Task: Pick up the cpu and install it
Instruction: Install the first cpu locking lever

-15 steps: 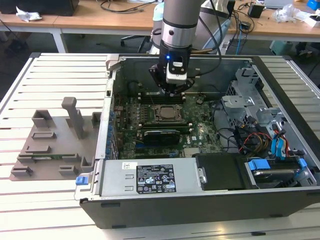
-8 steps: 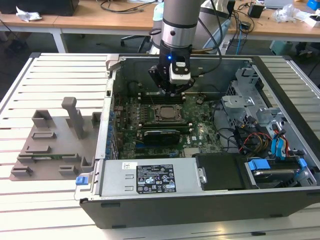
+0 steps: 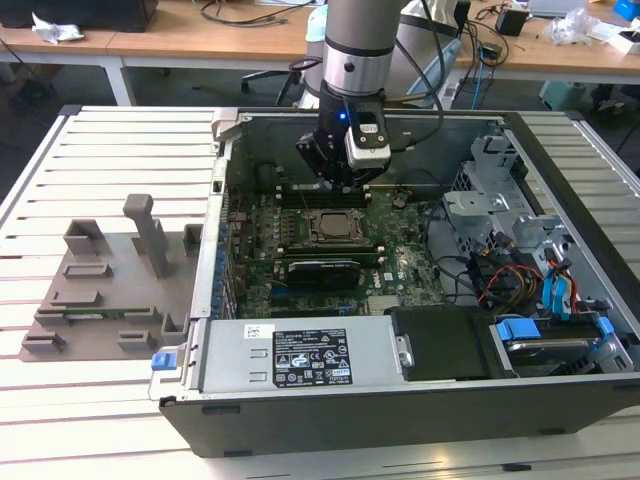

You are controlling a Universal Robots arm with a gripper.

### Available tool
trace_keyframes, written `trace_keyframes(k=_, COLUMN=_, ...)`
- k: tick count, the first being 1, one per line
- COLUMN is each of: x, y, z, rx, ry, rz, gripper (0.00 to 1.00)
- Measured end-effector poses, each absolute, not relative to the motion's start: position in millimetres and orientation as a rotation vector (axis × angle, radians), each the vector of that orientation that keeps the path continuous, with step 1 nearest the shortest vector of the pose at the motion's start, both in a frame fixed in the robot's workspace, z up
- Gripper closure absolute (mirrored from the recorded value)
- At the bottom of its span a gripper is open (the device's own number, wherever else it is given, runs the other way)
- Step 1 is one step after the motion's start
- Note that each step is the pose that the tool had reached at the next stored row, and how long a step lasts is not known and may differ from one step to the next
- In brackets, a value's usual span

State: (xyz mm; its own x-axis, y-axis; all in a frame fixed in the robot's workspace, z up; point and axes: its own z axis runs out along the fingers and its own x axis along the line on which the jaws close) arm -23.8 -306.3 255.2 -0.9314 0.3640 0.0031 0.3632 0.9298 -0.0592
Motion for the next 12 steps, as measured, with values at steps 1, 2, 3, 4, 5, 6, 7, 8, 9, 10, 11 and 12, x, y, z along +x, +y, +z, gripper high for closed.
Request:
trace_keyframes(k=1, x=-23.8, y=-306.3, z=255.2, rx=-0.560, ry=-3.076, rz=0.090, gripper=0.89)
trace_keyframes(k=2, x=-23.8, y=-306.3, z=255.2, rx=-0.545, ry=-3.079, rz=0.090, gripper=0.89)
trace_keyframes(k=3, x=-23.8, y=-306.3, z=255.2, rx=-0.533, ry=-3.081, rz=0.091, gripper=0.89)
trace_keyframes(k=4, x=-23.8, y=-306.3, z=255.1, rx=-0.517, ry=-3.084, rz=0.091, gripper=0.89)
trace_keyframes(k=5, x=-23.8, y=-306.3, z=255.2, rx=-0.505, ry=-3.087, rz=0.091, gripper=0.89)
trace_keyframes(k=6, x=-23.8, y=-306.3, z=255.2, rx=-0.491, ry=-3.089, rz=0.091, gripper=0.89)
trace_keyframes(k=7, x=-23.8, y=-306.3, z=255.2, rx=-0.479, ry=-3.091, rz=0.091, gripper=0.89)
trace_keyframes(k=8, x=-23.8, y=-306.3, z=255.2, rx=-0.462, ry=-3.094, rz=0.091, gripper=0.89)
trace_keyframes(k=9, x=-23.8, y=-306.3, z=255.1, rx=-0.451, ry=-3.096, rz=0.091, gripper=0.89)
trace_keyframes(k=10, x=-23.8, y=-306.3, z=255.1, rx=-0.438, ry=-3.098, rz=0.091, gripper=0.89)
trace_keyframes(k=11, x=-23.8, y=-306.3, z=255.2, rx=-0.426, ry=-3.100, rz=0.091, gripper=0.89)
trace_keyframes(k=12, x=-23.8, y=-306.3, z=255.1, rx=-0.409, ry=-3.103, rz=0.091, gripper=0.89)
